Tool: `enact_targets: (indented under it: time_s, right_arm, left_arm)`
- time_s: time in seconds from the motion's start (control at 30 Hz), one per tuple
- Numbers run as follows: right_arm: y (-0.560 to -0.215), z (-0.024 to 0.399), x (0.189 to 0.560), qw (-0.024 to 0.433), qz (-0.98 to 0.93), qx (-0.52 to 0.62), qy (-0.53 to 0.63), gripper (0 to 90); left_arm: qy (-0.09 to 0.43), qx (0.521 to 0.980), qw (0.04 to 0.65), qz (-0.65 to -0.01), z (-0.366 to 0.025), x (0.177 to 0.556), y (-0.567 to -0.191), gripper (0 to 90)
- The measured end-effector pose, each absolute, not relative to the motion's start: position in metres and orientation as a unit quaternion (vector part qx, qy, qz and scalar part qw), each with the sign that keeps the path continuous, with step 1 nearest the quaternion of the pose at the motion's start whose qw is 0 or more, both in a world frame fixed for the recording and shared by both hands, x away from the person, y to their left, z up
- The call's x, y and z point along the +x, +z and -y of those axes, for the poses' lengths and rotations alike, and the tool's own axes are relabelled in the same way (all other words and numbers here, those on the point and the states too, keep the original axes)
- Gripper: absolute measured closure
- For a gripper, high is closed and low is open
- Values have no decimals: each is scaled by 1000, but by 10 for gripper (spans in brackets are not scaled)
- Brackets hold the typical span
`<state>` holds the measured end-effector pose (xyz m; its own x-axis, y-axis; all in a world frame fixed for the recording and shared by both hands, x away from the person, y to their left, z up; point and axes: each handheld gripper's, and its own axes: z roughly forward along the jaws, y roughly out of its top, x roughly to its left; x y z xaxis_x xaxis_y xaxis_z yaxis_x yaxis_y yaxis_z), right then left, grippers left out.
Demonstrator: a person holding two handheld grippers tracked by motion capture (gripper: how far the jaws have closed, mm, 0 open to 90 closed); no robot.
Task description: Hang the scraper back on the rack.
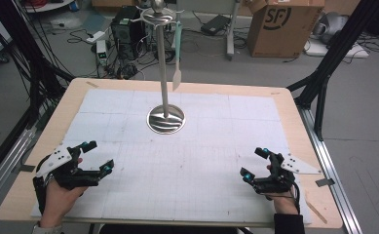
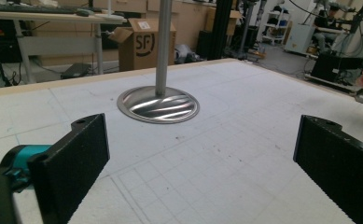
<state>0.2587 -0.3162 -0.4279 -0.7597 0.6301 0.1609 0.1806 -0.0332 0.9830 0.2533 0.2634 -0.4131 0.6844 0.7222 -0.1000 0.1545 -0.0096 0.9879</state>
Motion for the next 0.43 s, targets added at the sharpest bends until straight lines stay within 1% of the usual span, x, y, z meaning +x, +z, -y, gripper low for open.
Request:
enact_targets:
  time_s: [0.2, 0.43]
  right_arm:
    - [-420, 322, 250, 190, -653, 270, 681, 1]
    - [-420, 321, 249, 194, -652, 272, 680, 0]
  left_arm:
    - [227, 665, 645, -300, -258, 251, -411, 41]
    - [223, 667, 643, -302, -258, 251, -412, 41]
